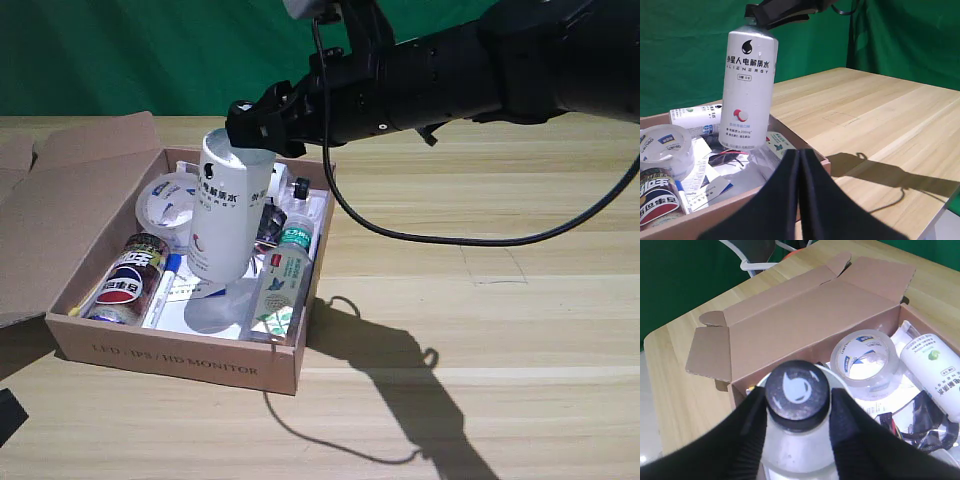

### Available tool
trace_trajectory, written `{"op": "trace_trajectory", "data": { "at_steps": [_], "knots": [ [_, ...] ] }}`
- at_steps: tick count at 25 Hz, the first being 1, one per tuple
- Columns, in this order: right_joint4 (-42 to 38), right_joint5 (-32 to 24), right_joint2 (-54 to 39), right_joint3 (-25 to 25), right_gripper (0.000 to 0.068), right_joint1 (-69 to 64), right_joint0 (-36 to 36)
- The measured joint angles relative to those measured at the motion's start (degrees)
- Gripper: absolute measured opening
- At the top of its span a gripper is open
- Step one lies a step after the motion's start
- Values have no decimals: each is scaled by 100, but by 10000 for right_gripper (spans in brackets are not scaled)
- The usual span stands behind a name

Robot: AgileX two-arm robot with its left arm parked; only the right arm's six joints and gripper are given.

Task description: Place the white bottle into the box.

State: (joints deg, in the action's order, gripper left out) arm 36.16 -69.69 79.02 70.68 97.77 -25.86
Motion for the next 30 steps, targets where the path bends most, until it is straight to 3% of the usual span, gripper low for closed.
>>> {"op": "trace_trajectory", "data": {
  "at_steps": [8,14,17,20,22,25,26,27,30],
  "knots": [
    [-178,-57,78,78,295,144,-3],
    [-183,-57,132,150,576,144,-3],
    [-183,-57,132,150,600,144,-3],
    [-183,-69,132,150,526,139,-3],
    [-183,-89,132,150,392,139,-3],
    [-307,-117,132,11,128,131,-3],
    [-363,-131,132,-85,78,126,-3],
    [-464,-141,132,-214,39,101,-3],
    [-908,-146,132,-518,8,-94,-3]
  ]
}}
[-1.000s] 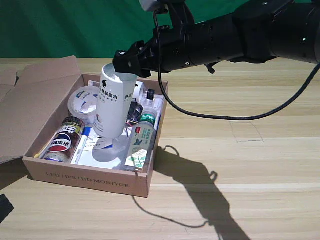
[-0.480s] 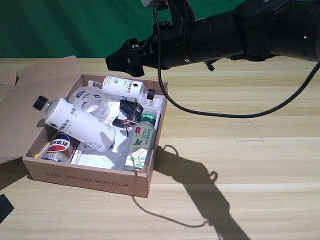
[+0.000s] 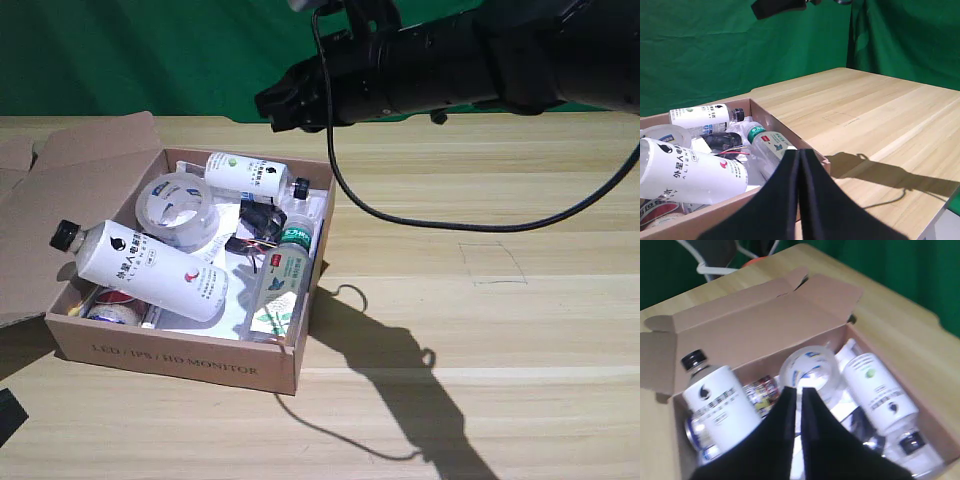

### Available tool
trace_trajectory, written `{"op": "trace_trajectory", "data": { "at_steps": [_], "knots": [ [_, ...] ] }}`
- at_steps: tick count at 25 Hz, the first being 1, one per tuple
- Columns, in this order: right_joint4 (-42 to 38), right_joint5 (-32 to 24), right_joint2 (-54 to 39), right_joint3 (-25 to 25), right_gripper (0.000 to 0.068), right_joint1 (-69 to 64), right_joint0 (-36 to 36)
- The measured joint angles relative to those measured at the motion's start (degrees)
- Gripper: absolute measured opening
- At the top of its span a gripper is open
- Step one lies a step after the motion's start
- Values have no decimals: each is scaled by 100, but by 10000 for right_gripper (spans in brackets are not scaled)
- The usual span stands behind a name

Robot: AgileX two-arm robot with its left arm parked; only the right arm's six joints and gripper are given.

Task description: Place the white bottle into the box.

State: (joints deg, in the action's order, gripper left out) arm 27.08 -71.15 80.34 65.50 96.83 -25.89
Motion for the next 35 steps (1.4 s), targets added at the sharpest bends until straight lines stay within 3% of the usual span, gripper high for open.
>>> {"op": "trace_trajectory", "data": {
  "at_steps": [8,17,25,35],
  "knots": [
    [-2138,-31,-306,-194,3,-1346,0],
    [-4055,-428,-2460,31,3,-2931,0],
    [-4589,-449,-3864,285,3,-3976,0],
    [-4698,-468,-4351,1618,3,-4241,0]
  ]
}}
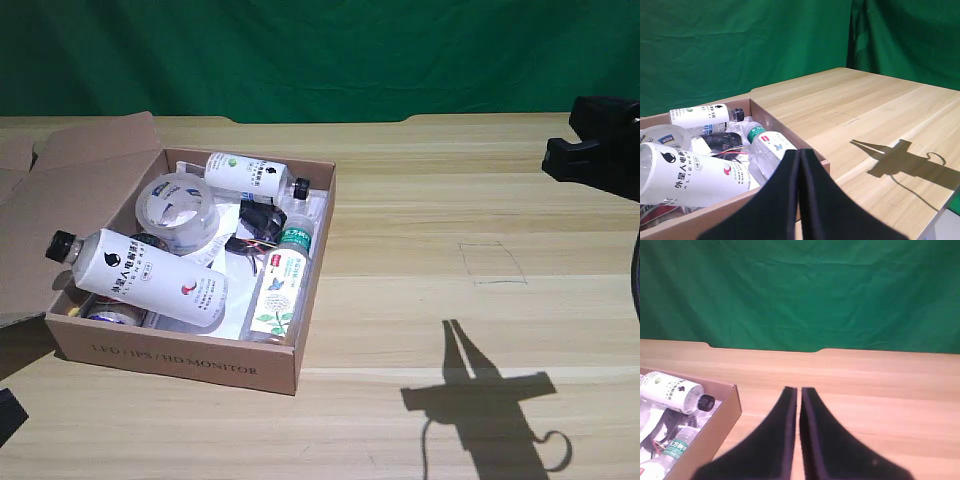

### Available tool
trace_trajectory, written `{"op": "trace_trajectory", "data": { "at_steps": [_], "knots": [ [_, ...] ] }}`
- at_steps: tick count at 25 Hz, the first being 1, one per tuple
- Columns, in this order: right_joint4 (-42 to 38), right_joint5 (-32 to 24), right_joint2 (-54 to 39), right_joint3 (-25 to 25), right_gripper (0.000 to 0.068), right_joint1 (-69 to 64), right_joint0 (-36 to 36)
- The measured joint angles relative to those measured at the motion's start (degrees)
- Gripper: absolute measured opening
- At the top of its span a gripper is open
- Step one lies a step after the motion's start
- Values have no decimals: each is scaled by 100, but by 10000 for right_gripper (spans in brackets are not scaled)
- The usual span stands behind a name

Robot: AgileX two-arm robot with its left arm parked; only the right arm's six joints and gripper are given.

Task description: Place the white bottle into the box.

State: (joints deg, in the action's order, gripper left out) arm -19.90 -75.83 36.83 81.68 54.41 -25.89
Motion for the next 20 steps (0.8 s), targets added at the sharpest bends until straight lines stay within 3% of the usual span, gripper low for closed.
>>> {"op": "trace_trajectory", "data": {
  "at_steps": [7,11,13,16,20],
  "knots": [
    [-65,0,0,1092,3,0,0],
    [-294,0,-40,1369,3,-20,0],
    [-319,0,-239,863,3,-183,72],
    [396,5,-684,-147,3,-790,655],
    [1409,22,-1372,-676,3,-1778,1721]
  ]
}}
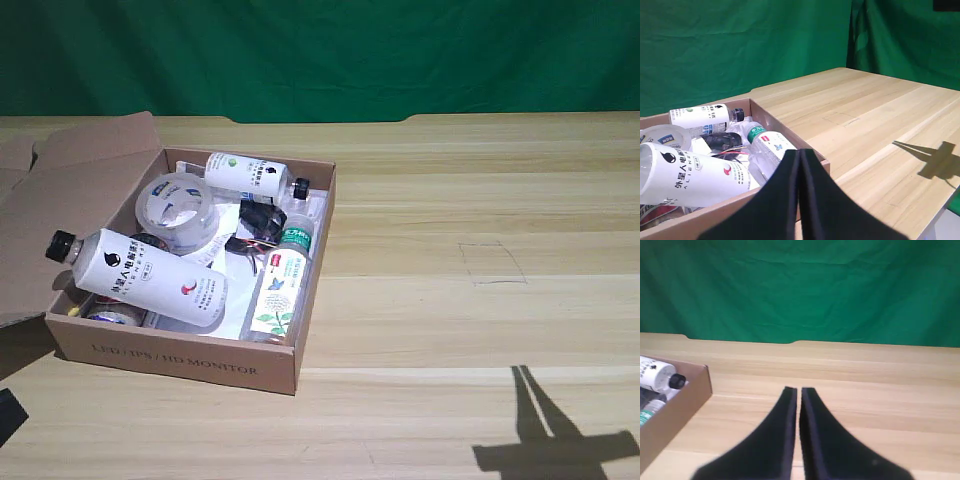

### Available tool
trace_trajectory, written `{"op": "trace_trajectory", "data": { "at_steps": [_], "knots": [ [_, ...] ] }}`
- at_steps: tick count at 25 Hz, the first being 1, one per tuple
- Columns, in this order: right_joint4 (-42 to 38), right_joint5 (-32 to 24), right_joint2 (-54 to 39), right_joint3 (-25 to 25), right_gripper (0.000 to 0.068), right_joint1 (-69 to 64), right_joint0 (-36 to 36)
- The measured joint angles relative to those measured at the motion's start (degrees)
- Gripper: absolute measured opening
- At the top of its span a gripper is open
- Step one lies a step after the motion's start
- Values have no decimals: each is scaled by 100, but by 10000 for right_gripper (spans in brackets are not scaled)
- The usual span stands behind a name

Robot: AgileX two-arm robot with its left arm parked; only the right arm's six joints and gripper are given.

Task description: Place the white bottle into the box.

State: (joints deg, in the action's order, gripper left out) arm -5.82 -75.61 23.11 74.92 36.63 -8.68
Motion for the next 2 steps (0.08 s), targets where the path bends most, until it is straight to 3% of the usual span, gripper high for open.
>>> {"op": "trace_trajectory", "data": {
  "at_steps": [2],
  "knots": [
    [209,0,-418,-246,3,-495,460]
  ]
}}
